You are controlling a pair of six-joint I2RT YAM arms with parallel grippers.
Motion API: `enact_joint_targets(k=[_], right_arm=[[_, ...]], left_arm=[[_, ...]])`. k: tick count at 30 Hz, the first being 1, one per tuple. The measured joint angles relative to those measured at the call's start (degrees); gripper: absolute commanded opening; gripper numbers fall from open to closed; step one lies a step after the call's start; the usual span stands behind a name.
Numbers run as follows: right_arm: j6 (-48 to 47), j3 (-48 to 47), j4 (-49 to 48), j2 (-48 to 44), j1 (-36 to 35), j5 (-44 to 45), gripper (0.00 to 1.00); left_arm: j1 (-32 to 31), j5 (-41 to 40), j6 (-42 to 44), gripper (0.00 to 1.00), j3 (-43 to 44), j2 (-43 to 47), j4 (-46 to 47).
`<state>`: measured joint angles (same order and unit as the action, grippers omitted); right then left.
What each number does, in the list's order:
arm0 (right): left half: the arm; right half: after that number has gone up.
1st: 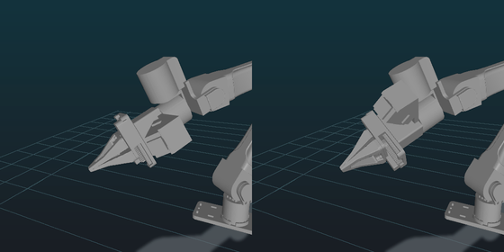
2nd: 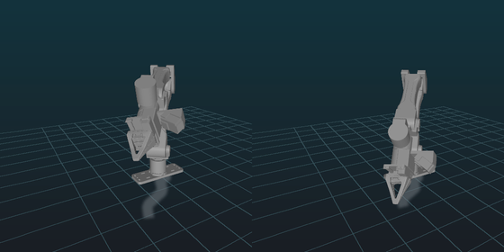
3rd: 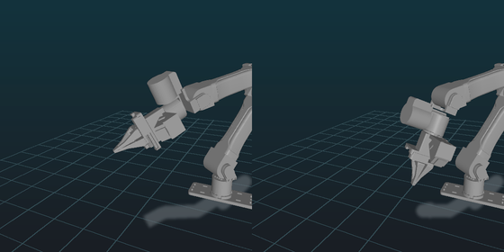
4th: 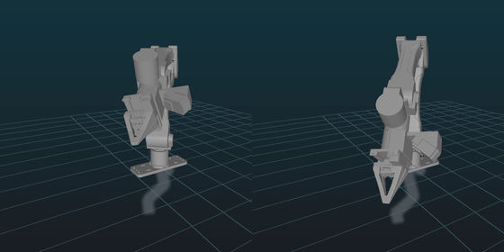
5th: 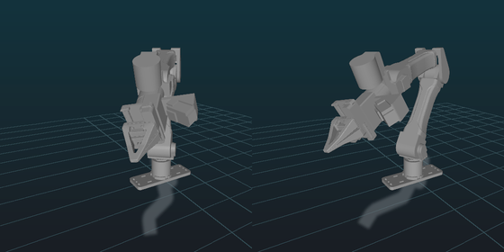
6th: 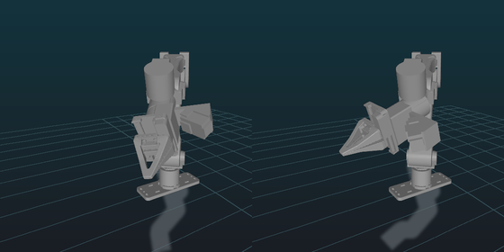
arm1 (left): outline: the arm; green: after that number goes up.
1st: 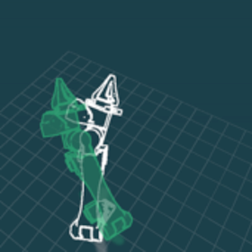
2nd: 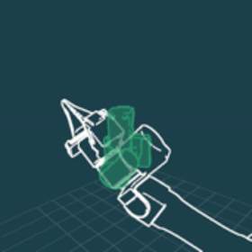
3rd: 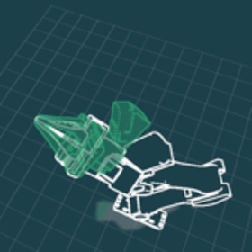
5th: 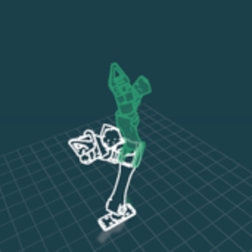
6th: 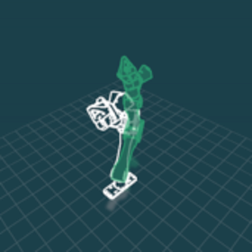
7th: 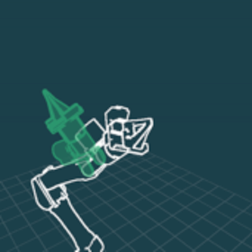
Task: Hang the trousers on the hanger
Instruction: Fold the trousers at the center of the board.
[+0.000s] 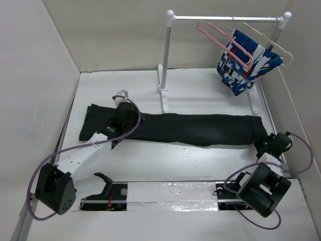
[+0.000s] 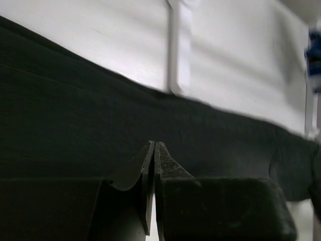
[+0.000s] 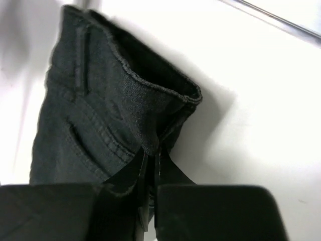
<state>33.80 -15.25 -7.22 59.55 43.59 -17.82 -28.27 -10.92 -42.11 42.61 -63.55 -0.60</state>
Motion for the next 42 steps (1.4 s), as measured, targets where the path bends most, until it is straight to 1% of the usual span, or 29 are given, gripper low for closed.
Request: enact_joint_targets(k=[3, 5, 7, 9, 10, 12, 14, 17, 22, 27, 31, 34, 38, 42], right_arm=[[0.1, 0.6, -2.0, -4.2, -6.8, 1.4, 0.0], [-0.2, 1.6, -0.7, -13.1, -14.2, 3.7, 0.0], [-1.0, 1.7, 1.7, -24.6, -22.5, 5.9, 0.0], [-1.9, 0.7, 5.5, -34.5, -30.6, 9.0, 0.0], [-2.4, -0.7, 7.4, -37.9, -34.4, 10.4, 0.0], [-3.6, -4.2, 10.8, -40.7, -40.7, 13.3, 0.0], [-4.8, -8.7, 14.1, -40.0, -45.0, 15.4, 0.0], [-6.3, -14.5, 16.3, -35.9, -50.8, 17.8, 0.0], [-8.5, -22.3, 17.3, -27.1, -62.1, 23.1, 0.0], [-11.3, -34.5, 18.1, -15.8, -76.1, 29.6, 0.0], [-13.2, -40.8, 17.1, -10.4, -85.4, 34.2, 0.0], [-14.6, -45.2, 17.2, -8.0, -88.6, 36.3, 0.0], [-16.7, -51.1, 19.3, -7.0, -89.0, 38.0, 0.0], [-18.1, -54.4, 23.1, -7.5, -89.0, 38.4, 0.0]], left_arm=[[-9.7, -1.7, 0.5, 0.0, 0.0, -4.7, 2.9], [-14.1, -3.0, 0.6, 0.0, 0.1, -7.8, 4.2], [-15.7, -4.2, 0.6, 0.0, 0.1, -10.9, 5.0], [-15.6, -5.4, 0.7, 0.0, 0.0, -13.2, 6.1], [-15.5, -5.7, 0.7, 0.0, -0.5, -14.1, 7.4], [-15.2, -5.8, 0.7, 0.0, -1.6, -15.6, 9.7], [-15.3, -5.5, 0.7, 0.0, -2.4, -17.6, 11.6], [-16.2, -5.3, 0.4, 0.0, -3.5, -20.5, 13.7], [-20.9, -5.6, -0.9, 0.0, -5.0, -23.5, 15.2], [-25.7, -6.1, -3.5, 0.0, -6.4, -26.3, 18.5], [-28.1, -7.8, -5.5, 0.0, -5.3, -29.5, 22.3], [-29.7, -8.2, -6.6, 0.0, -2.1, -33.5, 24.4], [-32.4, -8.4, -8.0, 0.0, 2.6, -38.3, 26.3], [-35.1, -6.7, -8.6, 0.0, 7.1, -41.4, 26.7]])
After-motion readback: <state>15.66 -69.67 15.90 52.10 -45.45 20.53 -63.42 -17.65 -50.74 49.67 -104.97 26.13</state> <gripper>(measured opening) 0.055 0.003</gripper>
